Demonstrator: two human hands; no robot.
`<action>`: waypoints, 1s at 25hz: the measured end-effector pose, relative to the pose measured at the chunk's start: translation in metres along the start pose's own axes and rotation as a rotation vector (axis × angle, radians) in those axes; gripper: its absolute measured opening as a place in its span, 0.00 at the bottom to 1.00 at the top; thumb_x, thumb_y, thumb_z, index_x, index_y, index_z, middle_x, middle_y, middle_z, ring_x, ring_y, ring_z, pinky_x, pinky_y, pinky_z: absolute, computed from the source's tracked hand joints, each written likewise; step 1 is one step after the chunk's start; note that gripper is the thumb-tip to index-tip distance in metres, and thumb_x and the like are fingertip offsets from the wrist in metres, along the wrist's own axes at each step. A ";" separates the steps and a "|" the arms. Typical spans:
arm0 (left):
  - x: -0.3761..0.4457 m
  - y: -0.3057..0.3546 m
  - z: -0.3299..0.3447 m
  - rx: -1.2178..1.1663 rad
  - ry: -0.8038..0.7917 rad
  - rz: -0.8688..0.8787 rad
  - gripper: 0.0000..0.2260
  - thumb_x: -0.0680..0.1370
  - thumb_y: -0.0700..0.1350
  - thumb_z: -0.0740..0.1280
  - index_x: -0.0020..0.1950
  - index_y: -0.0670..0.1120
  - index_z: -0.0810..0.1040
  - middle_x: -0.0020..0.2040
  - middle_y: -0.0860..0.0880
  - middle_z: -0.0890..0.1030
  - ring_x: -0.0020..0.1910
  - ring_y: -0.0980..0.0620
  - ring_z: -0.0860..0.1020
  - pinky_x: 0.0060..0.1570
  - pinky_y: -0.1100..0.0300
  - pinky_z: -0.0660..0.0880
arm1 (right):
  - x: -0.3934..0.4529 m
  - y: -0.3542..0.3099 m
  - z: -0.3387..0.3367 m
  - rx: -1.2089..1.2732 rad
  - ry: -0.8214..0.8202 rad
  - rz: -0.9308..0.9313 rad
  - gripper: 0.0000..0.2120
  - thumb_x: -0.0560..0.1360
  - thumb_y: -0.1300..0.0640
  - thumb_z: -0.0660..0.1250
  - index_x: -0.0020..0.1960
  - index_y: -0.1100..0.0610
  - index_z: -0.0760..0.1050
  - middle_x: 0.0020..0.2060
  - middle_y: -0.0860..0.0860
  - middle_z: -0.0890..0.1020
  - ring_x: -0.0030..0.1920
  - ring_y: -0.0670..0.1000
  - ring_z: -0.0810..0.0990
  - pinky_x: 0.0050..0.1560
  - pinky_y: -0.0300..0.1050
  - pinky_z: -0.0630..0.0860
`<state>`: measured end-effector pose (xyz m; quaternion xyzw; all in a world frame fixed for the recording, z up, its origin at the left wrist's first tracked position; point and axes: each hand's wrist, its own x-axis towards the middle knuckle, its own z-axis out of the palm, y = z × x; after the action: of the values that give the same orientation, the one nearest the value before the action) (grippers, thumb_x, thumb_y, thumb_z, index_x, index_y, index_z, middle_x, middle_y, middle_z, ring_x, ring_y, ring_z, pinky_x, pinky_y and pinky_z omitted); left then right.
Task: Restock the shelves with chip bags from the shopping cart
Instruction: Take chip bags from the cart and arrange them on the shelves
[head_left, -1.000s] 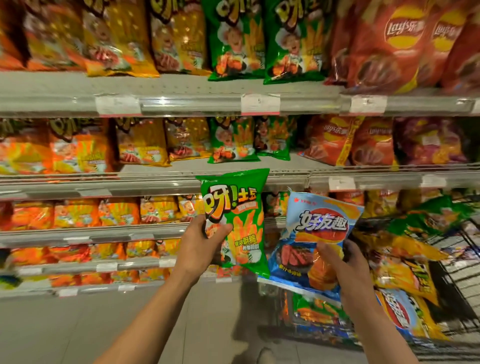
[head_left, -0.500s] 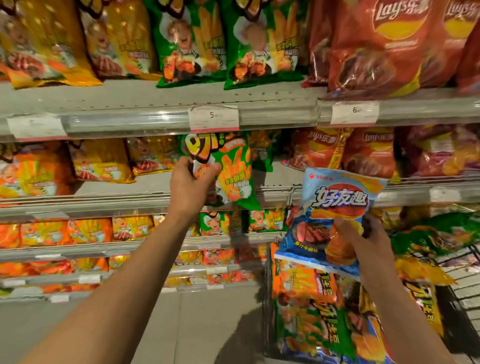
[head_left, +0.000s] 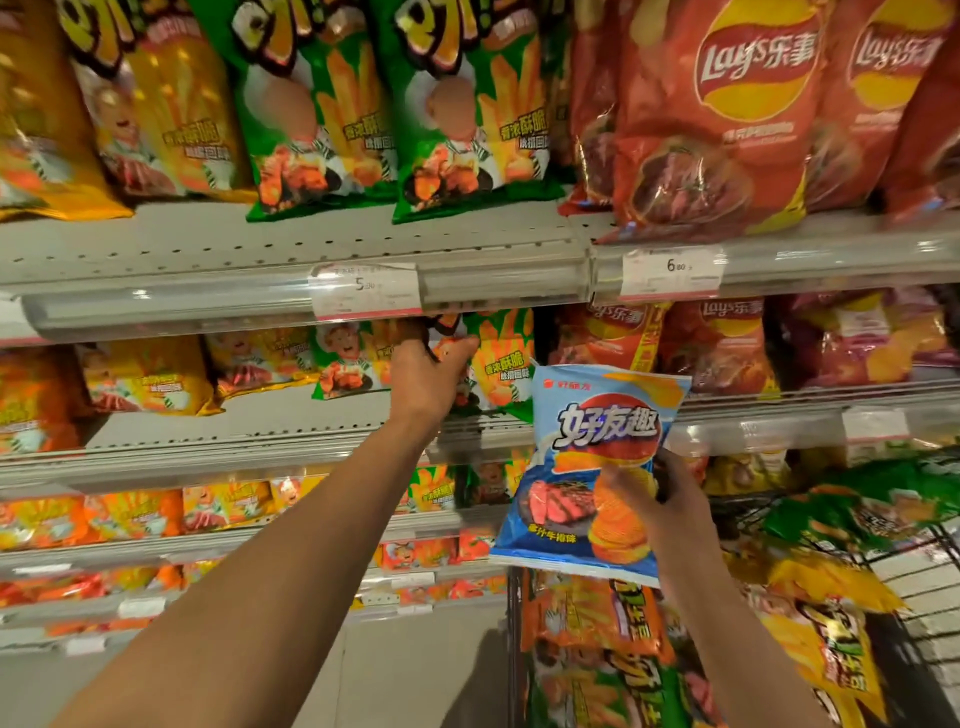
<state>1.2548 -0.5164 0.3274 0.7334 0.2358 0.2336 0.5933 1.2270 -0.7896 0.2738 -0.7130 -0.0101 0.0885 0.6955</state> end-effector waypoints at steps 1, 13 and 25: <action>0.004 0.000 0.002 -0.024 0.018 -0.043 0.04 0.77 0.46 0.74 0.49 0.47 0.81 0.38 0.43 0.81 0.35 0.44 0.79 0.34 0.43 0.83 | 0.000 0.000 0.001 0.006 0.002 0.001 0.19 0.66 0.44 0.77 0.56 0.40 0.78 0.53 0.45 0.84 0.50 0.42 0.83 0.47 0.42 0.76; 0.011 -0.014 -0.009 -0.023 -0.390 -0.242 0.30 0.71 0.63 0.76 0.66 0.48 0.75 0.55 0.52 0.81 0.49 0.56 0.80 0.47 0.59 0.78 | 0.009 0.010 -0.004 -0.029 -0.007 0.037 0.21 0.71 0.46 0.77 0.61 0.40 0.76 0.59 0.46 0.81 0.58 0.47 0.81 0.51 0.47 0.77; 0.025 -0.018 -0.008 0.081 -0.210 -0.268 0.20 0.73 0.54 0.77 0.59 0.44 0.80 0.51 0.45 0.84 0.48 0.46 0.82 0.40 0.55 0.79 | 0.016 0.009 -0.004 -0.029 -0.015 0.052 0.26 0.66 0.43 0.77 0.63 0.42 0.77 0.60 0.45 0.82 0.56 0.43 0.82 0.50 0.44 0.77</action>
<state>1.2681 -0.4918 0.3124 0.7389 0.2775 0.0651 0.6105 1.2419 -0.7920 0.2631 -0.7225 0.0021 0.1116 0.6823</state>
